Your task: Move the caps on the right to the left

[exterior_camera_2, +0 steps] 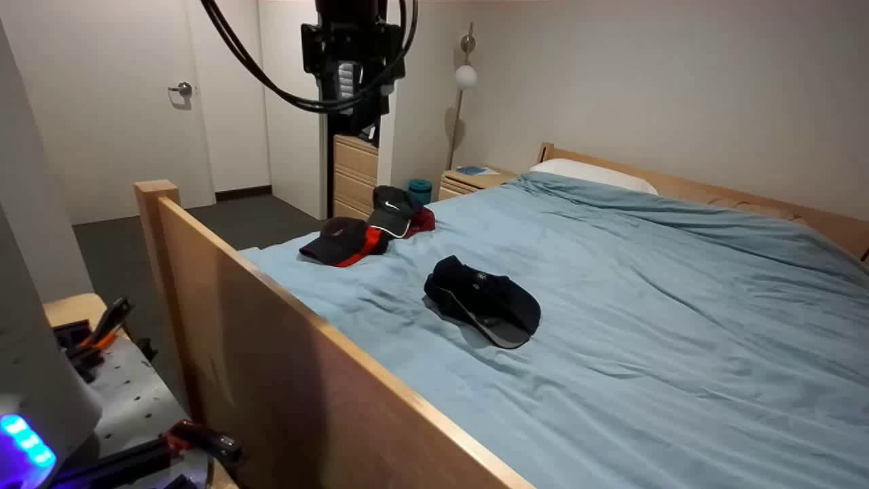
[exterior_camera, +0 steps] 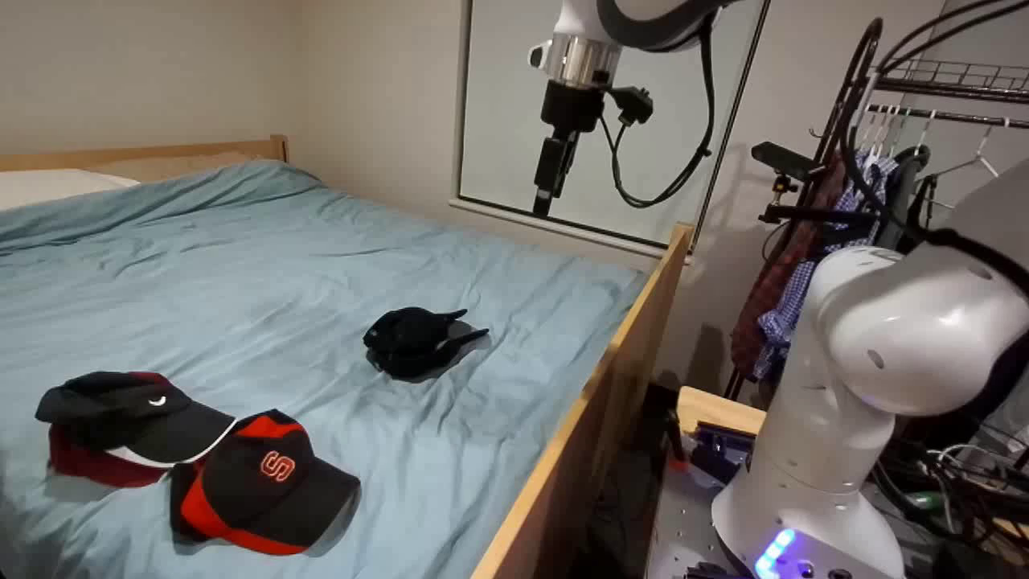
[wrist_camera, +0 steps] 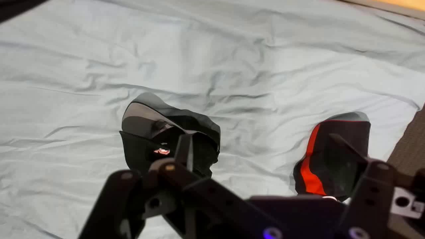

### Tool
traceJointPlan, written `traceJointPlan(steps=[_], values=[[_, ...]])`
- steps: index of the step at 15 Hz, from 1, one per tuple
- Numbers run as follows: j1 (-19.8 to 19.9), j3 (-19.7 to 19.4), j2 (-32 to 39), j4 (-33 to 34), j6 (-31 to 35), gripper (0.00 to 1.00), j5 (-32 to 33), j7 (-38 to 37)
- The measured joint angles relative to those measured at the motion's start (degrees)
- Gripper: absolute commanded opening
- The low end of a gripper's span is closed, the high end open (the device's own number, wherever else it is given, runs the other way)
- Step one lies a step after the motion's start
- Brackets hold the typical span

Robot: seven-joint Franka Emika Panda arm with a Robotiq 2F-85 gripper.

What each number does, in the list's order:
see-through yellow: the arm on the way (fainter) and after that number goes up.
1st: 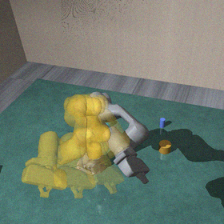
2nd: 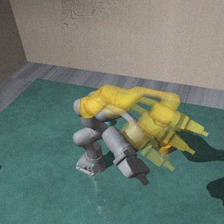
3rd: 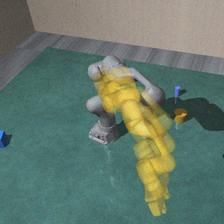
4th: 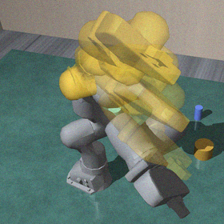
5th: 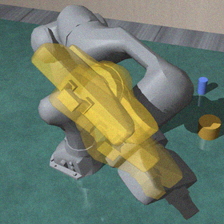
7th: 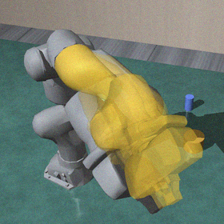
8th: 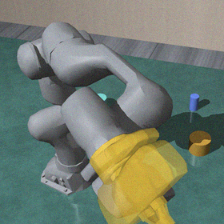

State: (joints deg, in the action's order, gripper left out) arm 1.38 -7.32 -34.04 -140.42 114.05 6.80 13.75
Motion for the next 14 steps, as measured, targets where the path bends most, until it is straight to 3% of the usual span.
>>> traceJointPlan(steps=[4,7,11,14], values=[[-0.19,-0.08,0.12,0.01,1.31,1.00,-1.31,-0.02],[-1.35,-0.26,2.91,0.16,8.46,1.00,-6.06,-0.40],[-3.92,0.02,13.53,3.30,16.86,1.00,-10.40,-0.53],[-3.86,1.30,24.92,8.16,22.31,1.00,-9.86,-2.87]])
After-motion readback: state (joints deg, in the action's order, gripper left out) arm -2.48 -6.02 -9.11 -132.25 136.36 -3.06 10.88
